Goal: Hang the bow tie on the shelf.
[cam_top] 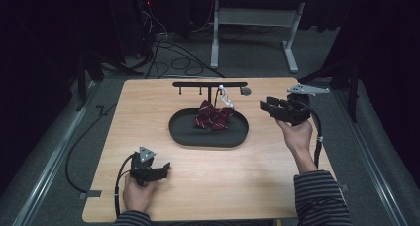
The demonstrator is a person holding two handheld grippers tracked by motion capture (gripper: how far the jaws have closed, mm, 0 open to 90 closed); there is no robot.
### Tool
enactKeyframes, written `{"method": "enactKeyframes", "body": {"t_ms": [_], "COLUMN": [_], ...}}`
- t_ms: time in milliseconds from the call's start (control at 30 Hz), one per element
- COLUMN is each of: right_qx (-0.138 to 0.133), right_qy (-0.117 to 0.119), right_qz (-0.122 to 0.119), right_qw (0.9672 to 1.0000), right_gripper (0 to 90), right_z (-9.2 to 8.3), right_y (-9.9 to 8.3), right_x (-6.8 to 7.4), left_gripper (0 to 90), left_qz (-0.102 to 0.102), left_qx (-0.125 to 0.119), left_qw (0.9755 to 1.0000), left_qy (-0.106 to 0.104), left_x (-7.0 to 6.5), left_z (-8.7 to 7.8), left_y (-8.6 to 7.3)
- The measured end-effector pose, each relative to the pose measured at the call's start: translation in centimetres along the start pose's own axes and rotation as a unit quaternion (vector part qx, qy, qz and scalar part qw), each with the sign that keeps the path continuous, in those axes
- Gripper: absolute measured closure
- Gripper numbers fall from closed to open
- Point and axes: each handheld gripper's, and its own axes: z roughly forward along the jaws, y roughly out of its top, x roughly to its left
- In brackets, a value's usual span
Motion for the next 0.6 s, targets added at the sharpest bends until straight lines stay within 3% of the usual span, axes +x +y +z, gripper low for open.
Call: {"method": "enactKeyframes", "body": {"t_ms": [600], "right_qx": [0.009], "right_qy": [-0.002], "right_qz": [0.019], "right_qw": [0.9998], "right_gripper": [57.5], "right_z": [-0.7], "right_y": [-2.0], "right_x": [-0.6], "left_gripper": [15.8], "left_qz": [0.0], "left_qx": [0.0], "left_qw": [1.0], "left_qy": [0.0], "left_x": [0.0], "left_z": [0.0], "left_y": [0.0]}}
